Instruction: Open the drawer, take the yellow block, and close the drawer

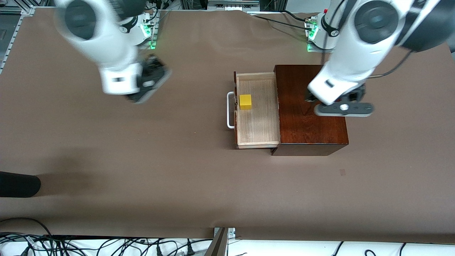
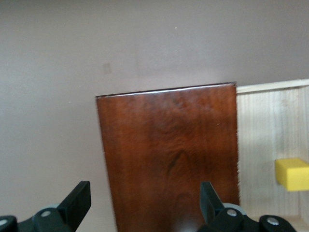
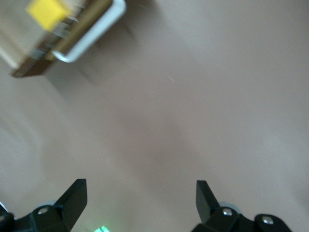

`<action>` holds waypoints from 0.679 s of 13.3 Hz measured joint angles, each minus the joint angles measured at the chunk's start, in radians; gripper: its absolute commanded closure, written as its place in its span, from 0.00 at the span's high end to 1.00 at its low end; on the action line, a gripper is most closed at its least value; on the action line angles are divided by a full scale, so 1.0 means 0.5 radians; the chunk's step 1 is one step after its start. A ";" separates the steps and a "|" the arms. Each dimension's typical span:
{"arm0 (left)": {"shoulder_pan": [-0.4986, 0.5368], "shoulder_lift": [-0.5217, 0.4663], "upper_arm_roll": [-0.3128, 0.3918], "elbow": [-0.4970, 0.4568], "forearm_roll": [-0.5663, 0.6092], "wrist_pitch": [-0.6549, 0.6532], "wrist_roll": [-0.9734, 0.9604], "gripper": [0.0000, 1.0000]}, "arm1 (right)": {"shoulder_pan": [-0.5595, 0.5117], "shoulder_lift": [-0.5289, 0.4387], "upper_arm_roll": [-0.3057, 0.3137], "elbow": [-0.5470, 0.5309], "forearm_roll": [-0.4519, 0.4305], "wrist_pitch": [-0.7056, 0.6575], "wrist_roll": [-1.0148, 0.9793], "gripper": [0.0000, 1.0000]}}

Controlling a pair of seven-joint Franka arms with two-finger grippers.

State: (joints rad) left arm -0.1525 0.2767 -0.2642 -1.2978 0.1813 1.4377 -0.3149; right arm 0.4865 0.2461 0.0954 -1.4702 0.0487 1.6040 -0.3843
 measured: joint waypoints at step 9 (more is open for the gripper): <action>0.317 -0.529 0.342 -0.695 -0.335 0.435 0.450 1.00 | 0.642 0.651 -0.007 0.379 -0.123 0.653 -0.187 1.00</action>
State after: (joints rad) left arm 0.0061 0.0121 -0.0930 -1.6453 0.0138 1.6550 -0.0901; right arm 0.8075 0.5716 0.0919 -1.2807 -0.0126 1.9304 -0.4781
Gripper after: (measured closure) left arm 0.000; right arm 0.000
